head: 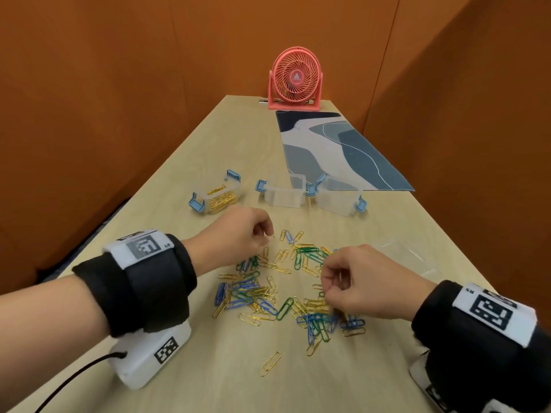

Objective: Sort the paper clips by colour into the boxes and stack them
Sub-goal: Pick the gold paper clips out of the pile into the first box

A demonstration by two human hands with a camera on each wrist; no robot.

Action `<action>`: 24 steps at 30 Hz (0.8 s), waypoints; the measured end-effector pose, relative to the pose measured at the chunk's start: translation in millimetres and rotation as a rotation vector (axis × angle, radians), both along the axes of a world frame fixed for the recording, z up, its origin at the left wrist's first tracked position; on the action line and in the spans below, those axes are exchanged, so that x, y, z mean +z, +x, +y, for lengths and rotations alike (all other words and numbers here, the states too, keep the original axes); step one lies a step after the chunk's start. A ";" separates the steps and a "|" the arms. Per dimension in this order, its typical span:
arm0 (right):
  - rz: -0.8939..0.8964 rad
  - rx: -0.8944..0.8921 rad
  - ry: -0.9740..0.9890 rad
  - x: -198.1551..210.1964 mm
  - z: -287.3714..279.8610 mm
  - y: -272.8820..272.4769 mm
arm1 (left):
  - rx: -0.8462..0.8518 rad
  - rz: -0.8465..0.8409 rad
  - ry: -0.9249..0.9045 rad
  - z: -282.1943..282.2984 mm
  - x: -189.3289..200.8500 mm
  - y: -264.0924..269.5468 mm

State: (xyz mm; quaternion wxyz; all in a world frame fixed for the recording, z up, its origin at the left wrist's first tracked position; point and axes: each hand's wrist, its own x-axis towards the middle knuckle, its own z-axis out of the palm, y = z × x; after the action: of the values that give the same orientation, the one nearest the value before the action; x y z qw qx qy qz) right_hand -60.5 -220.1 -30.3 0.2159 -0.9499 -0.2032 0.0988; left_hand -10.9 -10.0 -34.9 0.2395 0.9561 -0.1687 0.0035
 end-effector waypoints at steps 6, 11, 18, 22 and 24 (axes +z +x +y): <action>-0.145 -0.102 -0.050 3.2 -3.8 10.9 | -0.091 -0.033 0.151 -15.0 5.7 23.5; -0.110 0.056 -0.129 2.4 1.7 16.5 | -0.199 0.032 0.193 -19.1 7.4 23.5; -0.100 0.115 -0.189 -3.5 6.8 29.3 | -0.276 0.073 0.128 -2.2 -1.6 -0.9; -0.097 0.054 -0.237 -7.1 5.4 31.4 | -0.227 0.108 0.199 7.5 -1.1 -5.1; -0.083 0.034 -0.207 -5.8 6.1 29.8 | -0.244 0.160 0.267 5.3 -1.3 -6.4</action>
State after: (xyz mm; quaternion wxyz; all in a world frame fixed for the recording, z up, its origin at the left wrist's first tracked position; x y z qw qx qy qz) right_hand -30.7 -214.0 -36.0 0.1064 -0.9669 -0.2166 0.0833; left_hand -17.2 -4.7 -36.2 0.1218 0.9491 -0.2628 -0.1240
